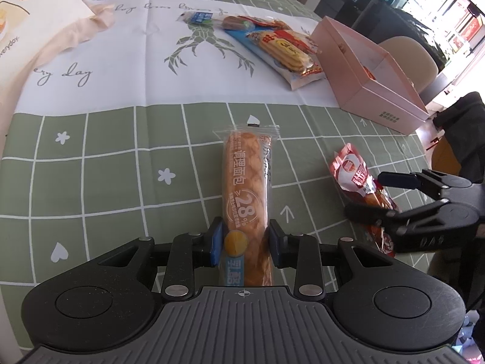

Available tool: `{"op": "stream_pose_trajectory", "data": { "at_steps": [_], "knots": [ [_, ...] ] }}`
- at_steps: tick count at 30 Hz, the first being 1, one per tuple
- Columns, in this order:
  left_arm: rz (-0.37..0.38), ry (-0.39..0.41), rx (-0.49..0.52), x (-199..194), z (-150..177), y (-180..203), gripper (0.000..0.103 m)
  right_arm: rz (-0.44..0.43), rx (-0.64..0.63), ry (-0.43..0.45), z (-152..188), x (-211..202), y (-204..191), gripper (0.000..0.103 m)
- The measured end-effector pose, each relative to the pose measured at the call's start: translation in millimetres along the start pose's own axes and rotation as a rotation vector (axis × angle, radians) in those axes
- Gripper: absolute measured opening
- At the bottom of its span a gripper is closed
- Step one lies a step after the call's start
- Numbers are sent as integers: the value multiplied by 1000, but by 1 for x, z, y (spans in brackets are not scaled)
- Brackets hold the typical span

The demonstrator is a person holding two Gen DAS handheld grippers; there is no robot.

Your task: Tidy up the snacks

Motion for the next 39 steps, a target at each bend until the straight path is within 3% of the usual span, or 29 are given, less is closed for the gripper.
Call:
{"op": "stream_pose_trajectory", "data": {
  "at_steps": [4, 10, 11, 13, 15, 21, 25, 30, 32, 36, 39],
  "knots": [
    [-1, 2, 0, 0, 0, 0, 35, 120, -98, 3, 3, 15, -15, 103],
    [-1, 3, 0, -1, 1, 0, 35, 94, -62, -13, -5, 13, -8, 101],
    [-1, 3, 0, -1, 1, 0, 35, 99, -44, -14, -7, 11, -6, 97],
    [-3, 2, 1, -1, 1, 0, 35, 99, -15, -24, -12, 0, -2, 66],
    [-7, 1, 7, -1, 1, 1, 35, 43, 51, -18, -15, -13, 2, 52],
    [-31, -2, 27, 1, -1, 6, 36, 52, 152, 47, -16, -53, 19, 32],
    [-55, -3, 55, 3, -1, 11, 36, 102, 196, 79, -10, -76, 35, 26],
    [-59, -3, 54, 4, -2, 11, 36, 174, 257, 82, 6, -92, 59, 28],
    [-65, -2, 64, 5, -2, 13, 37, 182, 290, 48, 14, -83, 68, 34],
    [-83, 0, 98, 6, -5, 19, 37, 222, 244, 15, 24, -59, 68, 66],
    [-100, 2, 127, 8, -6, 24, 38, 237, 209, 24, 25, -56, 64, 69]
  ]
}}
Point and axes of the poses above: each gripper's, at about its wrist camera, not at the fingertips, and x roughly the way its jaws point, y to its right, z to its underside, the point moved 4 cm from there along x, roughly the way its jaws point, and after that the axes turned 12 degrees about -z, right-handed, at the moved point
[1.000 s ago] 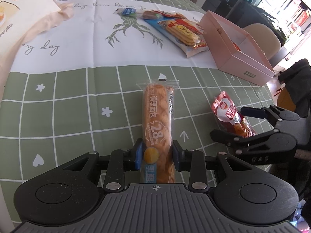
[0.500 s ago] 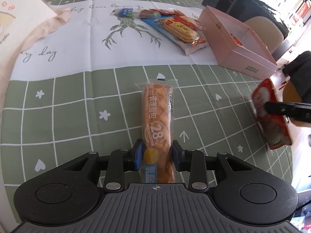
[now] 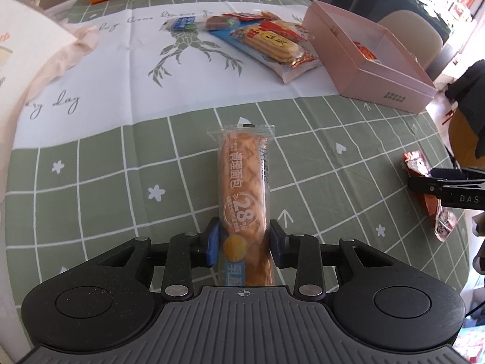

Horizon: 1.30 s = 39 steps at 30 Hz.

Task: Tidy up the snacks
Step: 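Carry the chicken packet and bread roll over the pink box while both grippers open to drop them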

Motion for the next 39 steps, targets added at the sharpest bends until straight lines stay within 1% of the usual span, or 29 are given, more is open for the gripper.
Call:
{"op": "stream_pose_trajectory", "data": {
  "at_steps": [2, 3, 4, 6, 8, 10, 11, 13, 14, 18, 20, 22, 24, 26, 28, 30, 31, 32, 33, 34, 35, 36, 37, 39],
  "knots": [
    [-13, 3, 22, 1, -1, 4, 39, 13, -17, 7, 3, 0, 0, 73],
    [-22, 6, 33, 1, -2, 6, 39, 25, -21, 9, 5, 0, 2, 80],
    [-29, 9, 39, 1, -2, 8, 39, 33, -18, 14, 7, 0, 4, 85],
    [-44, 15, 47, 2, -2, 11, 40, 32, 16, 31, 13, 1, 12, 88],
    [-56, 8, 49, 2, -4, 13, 40, 34, 35, 63, 16, -1, 15, 88],
    [-67, 1, 49, 3, -6, 15, 38, 26, 39, 63, 17, -3, 13, 83],
    [-51, 0, 43, 3, -7, 15, 34, 8, 41, 62, 17, -6, 12, 79],
    [29, -13, 12, 3, -7, 18, 33, -18, 53, 60, 16, -14, 12, 59],
    [60, -13, 5, 2, -7, 22, 32, -29, 63, 56, 16, -18, 13, 56],
    [120, 29, 46, -7, -12, 46, 32, -28, 78, 72, 14, -36, 17, 52],
    [169, 56, 51, -17, -22, 57, 31, -33, 84, 99, 11, -49, 17, 51],
    [226, 81, 44, -31, -41, 67, 31, -42, 102, 135, 2, -66, 18, 51],
    [307, 136, 29, -55, -75, 77, 31, -70, 102, 188, -17, -92, 16, 51],
    [363, 210, 35, -81, -113, 89, 32, -72, 52, 264, -47, -122, 11, 51],
    [404, 280, 44, -104, -157, 105, 32, -59, -8, 332, -91, -151, 7, 51],
    [437, 329, 57, -118, -195, 122, 32, -61, -18, 375, -134, -168, 8, 52],
    [450, 337, 62, -119, -210, 129, 33, -72, -12, 392, -156, -172, 11, 52],
    [462, 331, 65, -114, -225, 137, 35, -78, -4, 401, -176, -173, 15, 54],
    [472, 314, 56, -100, -239, 143, 36, -78, 13, 396, -194, -168, 21, 63],
    [468, 290, 37, -82, -248, 147, 38, -80, 36, 387, -210, -159, 30, 75],
    [449, 256, 20, -56, -255, 151, 36, -81, 59, 376, -222, -148, 39, 76],
    [420, 222, 8, -31, -260, 153, 36, -71, 72, 356, -232, -133, 49, 77],
    [406, 190, -6, -9, -261, 152, 36, -48, 79, 330, -238, -116, 57, 77],
    [416, 165, -72, 12, -258, 134, 36, 24, 97, 278, -238, -90, 74, 77]
  ]
}}
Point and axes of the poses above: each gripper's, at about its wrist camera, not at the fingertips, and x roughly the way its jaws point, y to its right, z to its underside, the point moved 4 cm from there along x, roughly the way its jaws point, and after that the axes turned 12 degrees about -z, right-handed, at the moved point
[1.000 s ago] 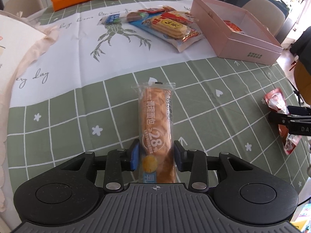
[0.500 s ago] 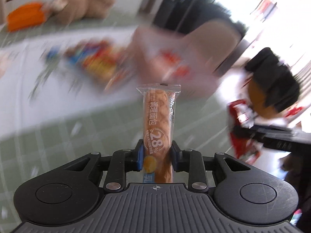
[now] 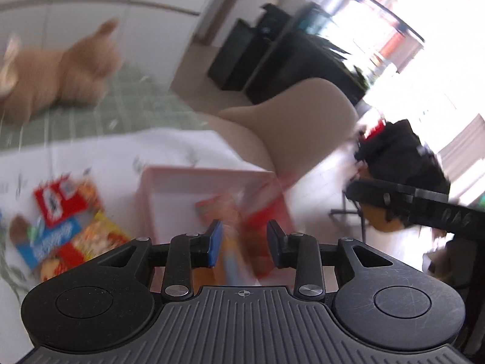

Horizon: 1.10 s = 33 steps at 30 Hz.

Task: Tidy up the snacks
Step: 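Carry the chicken packet and bread roll over the pink box while both grippers open to drop them, then move both grippers back from the box toward the snacks on the cloth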

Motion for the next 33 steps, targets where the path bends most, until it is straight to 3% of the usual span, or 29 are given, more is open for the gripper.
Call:
{"op": "stream_pose_trajectory", "data": {
  "at_steps": [2, 7, 10, 13, 15, 17, 25, 29, 33],
  "knots": [
    [-26, 32, -40, -3, -1, -27, 36, 12, -10, -24, 14, 10, 9, 77],
    [-281, 45, -45, 20, -19, -89, 36, 39, -26, -104, 60, 29, 21, 77],
    [-328, -22, -26, 53, -14, -100, 36, 28, -8, -160, 94, 37, 16, 77],
    [-367, -95, 81, 81, 5, -94, 41, 10, 11, -203, 120, 41, 5, 77],
    [-377, -70, 156, 78, 16, -90, 42, 8, 3, -220, 130, 44, -4, 77],
    [-372, -77, 163, 67, 29, -90, 39, 5, -21, -227, 140, 43, -16, 77],
    [-230, -92, -25, 4, 93, -116, 36, -85, -136, -207, 152, 42, -82, 77],
    [-265, -118, -127, -24, 122, -138, 35, -176, -153, -242, 170, 57, -122, 77],
    [-296, -134, -194, -44, 147, -158, 35, -199, -137, -246, 168, 79, -143, 76]
  ]
}}
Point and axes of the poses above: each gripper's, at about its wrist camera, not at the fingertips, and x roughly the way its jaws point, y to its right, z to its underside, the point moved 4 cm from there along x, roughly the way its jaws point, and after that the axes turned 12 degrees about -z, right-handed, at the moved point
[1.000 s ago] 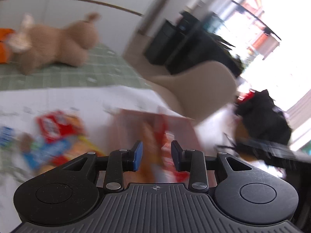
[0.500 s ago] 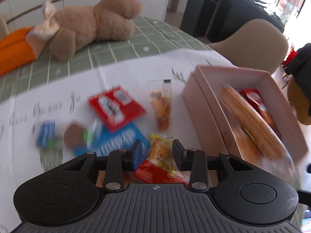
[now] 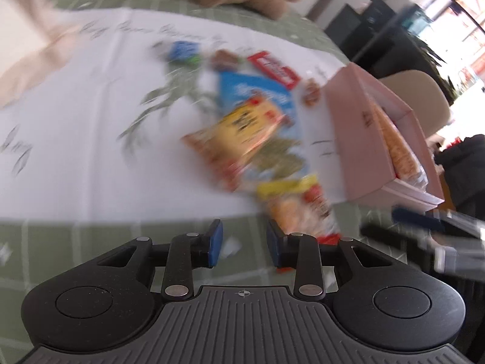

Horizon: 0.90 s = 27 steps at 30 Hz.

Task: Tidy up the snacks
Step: 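Move both grippers back from the box toward the snacks on the cloth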

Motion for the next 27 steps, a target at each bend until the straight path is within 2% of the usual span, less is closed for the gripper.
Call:
{"op": "stream_pose_trajectory", "data": {
  "at_steps": [2, 4, 8, 9, 10, 12, 14, 16, 18, 22, 27],
  "knots": [
    [-4, 8, -15, -6, 5, -9, 35, -6, -6, 13, -18, 9, -5, 70],
    [2, 24, -26, -14, 6, -15, 35, 35, -38, -3, -49, 24, -11, 52],
    [7, 73, -54, -27, 3, -26, 35, 174, -84, -54, -107, 65, -2, 49],
    [10, 82, -62, -30, 3, -28, 35, 212, -80, -71, -119, 77, 5, 43],
    [11, 89, -67, -31, 3, -29, 35, 229, -69, -91, -129, 89, 12, 36],
    [5, 99, -72, -31, 0, -32, 35, 247, -63, -109, -142, 111, 20, 33],
    [0, 101, -72, -30, -1, -34, 35, 304, -113, -131, -151, 133, 23, 32],
    [-5, 105, -78, -29, -5, -38, 35, 324, -128, -173, -151, 147, 24, 15],
    [-6, 114, -89, -27, -9, -42, 35, 308, -150, -177, -146, 142, 19, 14],
    [10, 137, -110, -22, -31, -44, 35, 172, -122, -207, -115, 119, 6, 10],
    [-13, 243, -25, -10, -99, -27, 35, 46, -87, -218, -54, 84, -23, 10]
  ]
}}
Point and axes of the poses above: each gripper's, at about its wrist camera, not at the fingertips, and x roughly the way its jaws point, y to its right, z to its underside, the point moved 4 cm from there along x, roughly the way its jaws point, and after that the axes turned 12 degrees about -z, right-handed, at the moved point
